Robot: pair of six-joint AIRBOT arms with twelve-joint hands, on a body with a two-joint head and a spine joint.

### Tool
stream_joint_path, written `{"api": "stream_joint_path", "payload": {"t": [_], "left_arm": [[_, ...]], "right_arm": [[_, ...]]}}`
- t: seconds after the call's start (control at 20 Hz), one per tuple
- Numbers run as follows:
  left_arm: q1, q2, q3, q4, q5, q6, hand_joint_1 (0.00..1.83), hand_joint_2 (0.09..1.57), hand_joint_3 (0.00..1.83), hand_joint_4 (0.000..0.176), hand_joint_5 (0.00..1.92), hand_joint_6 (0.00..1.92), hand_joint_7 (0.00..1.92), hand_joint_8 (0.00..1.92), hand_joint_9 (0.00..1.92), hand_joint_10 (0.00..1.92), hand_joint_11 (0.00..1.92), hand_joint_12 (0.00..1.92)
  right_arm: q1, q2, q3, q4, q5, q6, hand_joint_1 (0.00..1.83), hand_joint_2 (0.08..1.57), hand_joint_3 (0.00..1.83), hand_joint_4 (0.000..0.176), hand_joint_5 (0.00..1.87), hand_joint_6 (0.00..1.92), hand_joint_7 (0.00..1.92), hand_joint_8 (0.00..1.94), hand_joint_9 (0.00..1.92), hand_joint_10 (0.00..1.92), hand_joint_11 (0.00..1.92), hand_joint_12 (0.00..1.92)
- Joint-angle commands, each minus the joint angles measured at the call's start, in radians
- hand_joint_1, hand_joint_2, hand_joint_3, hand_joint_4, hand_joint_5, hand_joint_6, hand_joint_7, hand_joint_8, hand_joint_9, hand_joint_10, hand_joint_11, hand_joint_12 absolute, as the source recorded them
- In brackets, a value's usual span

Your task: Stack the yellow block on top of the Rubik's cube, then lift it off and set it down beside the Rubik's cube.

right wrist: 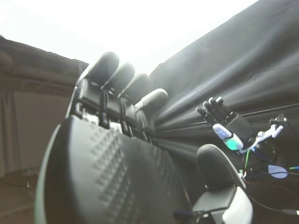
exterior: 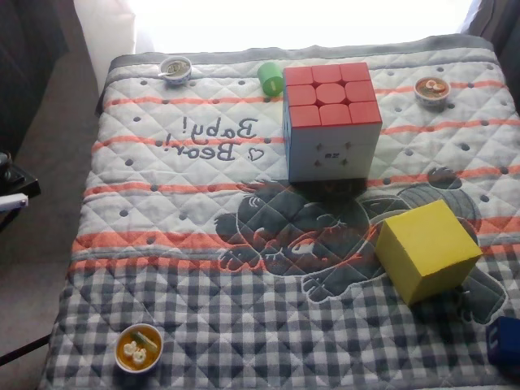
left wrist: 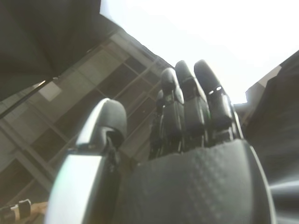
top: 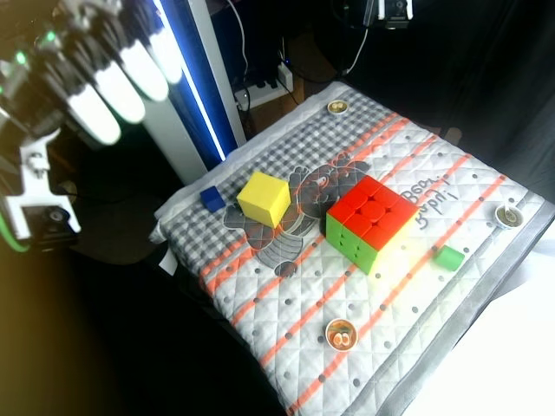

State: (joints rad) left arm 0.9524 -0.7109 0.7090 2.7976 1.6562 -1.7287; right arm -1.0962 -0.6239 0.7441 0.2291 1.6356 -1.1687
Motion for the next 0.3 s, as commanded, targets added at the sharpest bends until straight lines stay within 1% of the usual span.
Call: {"api": "stream_joint_path", "payload": {"t": [0.0,0.05,0.25], "left_arm": [[-0.006,0.004,-0.003,0.029,0.11,-0.005,0.48,1.42,0.0,0.0,0.27,0.0,0.49,0.0,0.35,0.5,0.07,1.38],[-0.004,0.004,-0.005,0.028,0.11,-0.005,0.48,1.42,0.0,0.0,0.27,0.0,0.49,0.0,0.35,0.5,0.07,1.38],[0.001,0.008,-0.008,0.024,0.11,-0.005,0.48,1.42,0.0,0.0,0.27,0.0,0.49,0.0,0.35,0.5,0.07,1.38]], "right_arm": [[0.007,-0.002,0.003,0.005,0.103,-0.004,1.13,0.46,1.13,0.0,0.65,1.15,0.59,0.97,0.43,1.19,0.11,1.77],[0.007,-0.003,0.003,0.006,0.103,-0.004,1.13,0.47,1.11,0.0,0.66,1.12,0.61,0.93,0.44,1.18,0.11,1.76],[0.007,-0.005,0.004,0.011,0.111,-0.004,1.14,0.47,1.1,0.0,0.67,1.11,0.62,0.92,0.45,1.17,0.11,1.76]]}}
